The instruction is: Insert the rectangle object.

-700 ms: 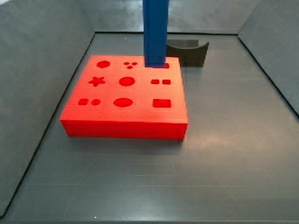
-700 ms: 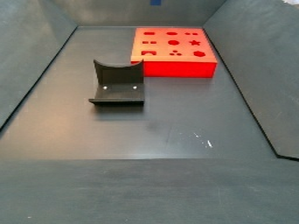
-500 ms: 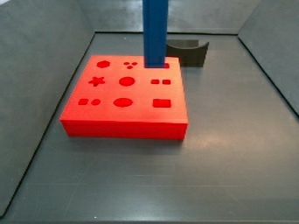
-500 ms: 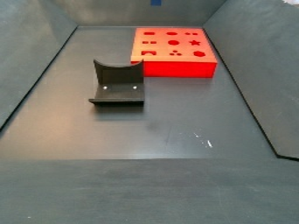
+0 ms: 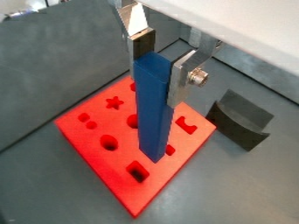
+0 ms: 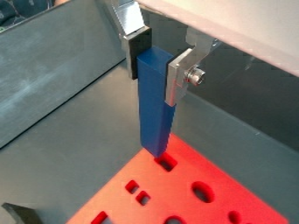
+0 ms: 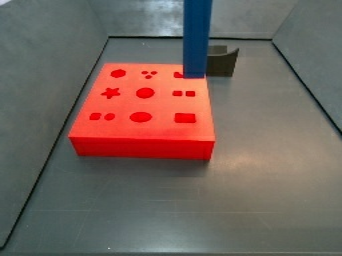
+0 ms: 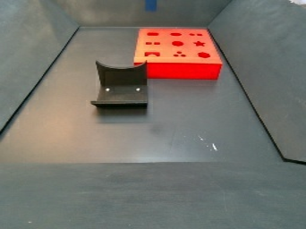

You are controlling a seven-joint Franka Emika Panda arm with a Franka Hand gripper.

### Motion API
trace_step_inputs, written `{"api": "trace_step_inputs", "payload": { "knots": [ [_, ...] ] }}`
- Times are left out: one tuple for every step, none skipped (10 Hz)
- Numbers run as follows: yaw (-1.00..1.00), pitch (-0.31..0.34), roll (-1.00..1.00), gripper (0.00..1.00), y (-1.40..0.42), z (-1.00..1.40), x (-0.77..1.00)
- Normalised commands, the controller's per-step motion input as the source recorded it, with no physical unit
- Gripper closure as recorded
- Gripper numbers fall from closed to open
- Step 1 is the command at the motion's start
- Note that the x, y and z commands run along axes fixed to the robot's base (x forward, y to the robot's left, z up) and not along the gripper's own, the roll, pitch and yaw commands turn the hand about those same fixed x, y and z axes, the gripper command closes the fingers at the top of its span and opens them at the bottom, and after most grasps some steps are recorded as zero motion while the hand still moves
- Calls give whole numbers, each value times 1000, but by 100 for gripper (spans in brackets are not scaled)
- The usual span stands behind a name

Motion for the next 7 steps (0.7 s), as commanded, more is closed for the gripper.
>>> {"api": "trace_step_inputs", "payload": {
  "knots": [
    [11, -74, 237, 100, -266, -674, 120],
    [0, 0, 0, 100, 0, -60, 0],
    [-34, 0, 106, 100, 0, -474, -57],
    [-17, 0, 160, 100, -6, -591, -154],
    [-11, -7, 79, 100, 0, -414, -283],
    [-51, 0, 11, 100, -34, -231, -111],
    [-49, 0, 0, 100, -69, -91, -40]
  ]
}}
